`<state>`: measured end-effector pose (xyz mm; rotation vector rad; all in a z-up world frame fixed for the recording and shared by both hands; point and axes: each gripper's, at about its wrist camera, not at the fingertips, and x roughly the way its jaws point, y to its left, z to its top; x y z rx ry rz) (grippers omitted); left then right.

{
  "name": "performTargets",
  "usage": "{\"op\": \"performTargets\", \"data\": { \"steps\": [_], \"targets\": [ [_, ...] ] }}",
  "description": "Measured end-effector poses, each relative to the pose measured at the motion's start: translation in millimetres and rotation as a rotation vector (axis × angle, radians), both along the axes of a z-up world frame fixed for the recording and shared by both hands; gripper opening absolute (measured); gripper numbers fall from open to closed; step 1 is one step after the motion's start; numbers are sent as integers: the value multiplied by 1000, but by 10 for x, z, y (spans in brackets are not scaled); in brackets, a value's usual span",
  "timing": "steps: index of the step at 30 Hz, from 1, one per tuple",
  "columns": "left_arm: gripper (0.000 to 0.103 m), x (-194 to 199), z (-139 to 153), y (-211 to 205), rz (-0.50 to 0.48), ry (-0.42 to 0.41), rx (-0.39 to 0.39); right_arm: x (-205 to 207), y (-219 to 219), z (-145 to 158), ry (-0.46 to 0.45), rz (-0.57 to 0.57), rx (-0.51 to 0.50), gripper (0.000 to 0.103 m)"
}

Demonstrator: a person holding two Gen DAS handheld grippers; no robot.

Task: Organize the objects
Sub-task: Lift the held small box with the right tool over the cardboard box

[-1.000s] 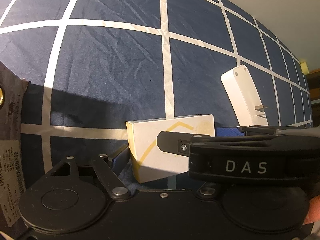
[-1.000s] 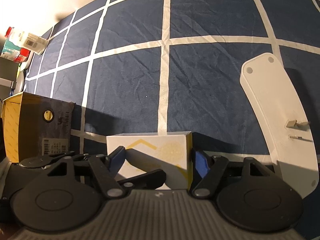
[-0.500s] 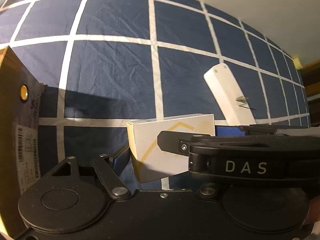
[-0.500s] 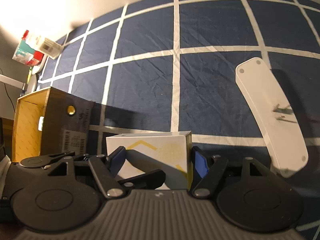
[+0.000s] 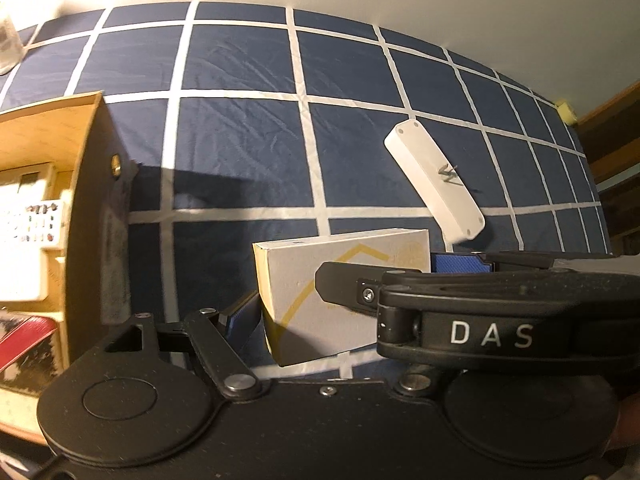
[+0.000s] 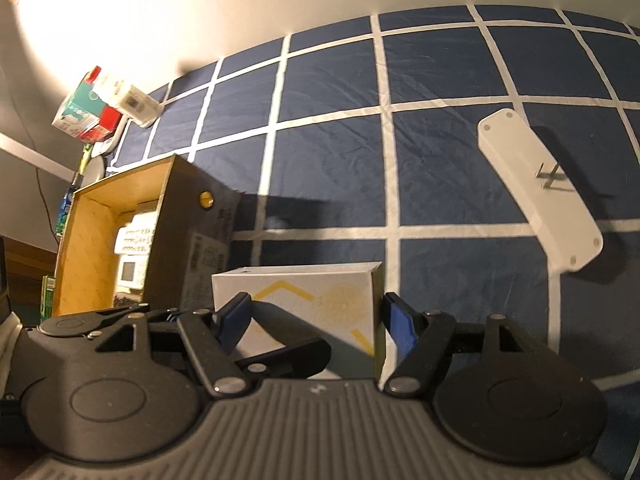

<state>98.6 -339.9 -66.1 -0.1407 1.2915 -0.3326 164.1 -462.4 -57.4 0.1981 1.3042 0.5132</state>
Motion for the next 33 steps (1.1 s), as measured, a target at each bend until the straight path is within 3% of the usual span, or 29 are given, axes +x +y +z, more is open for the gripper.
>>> {"op": "performTargets", "data": {
  "steps": [21,33],
  "targets": [
    [72,-269,478,1239,-23,-74,16,-628,1166,454,-70,-27,29,70],
    [71,-258,496,2118,-15,-64,29,-824,2043,451,-66,-12,32,69]
  ]
}}
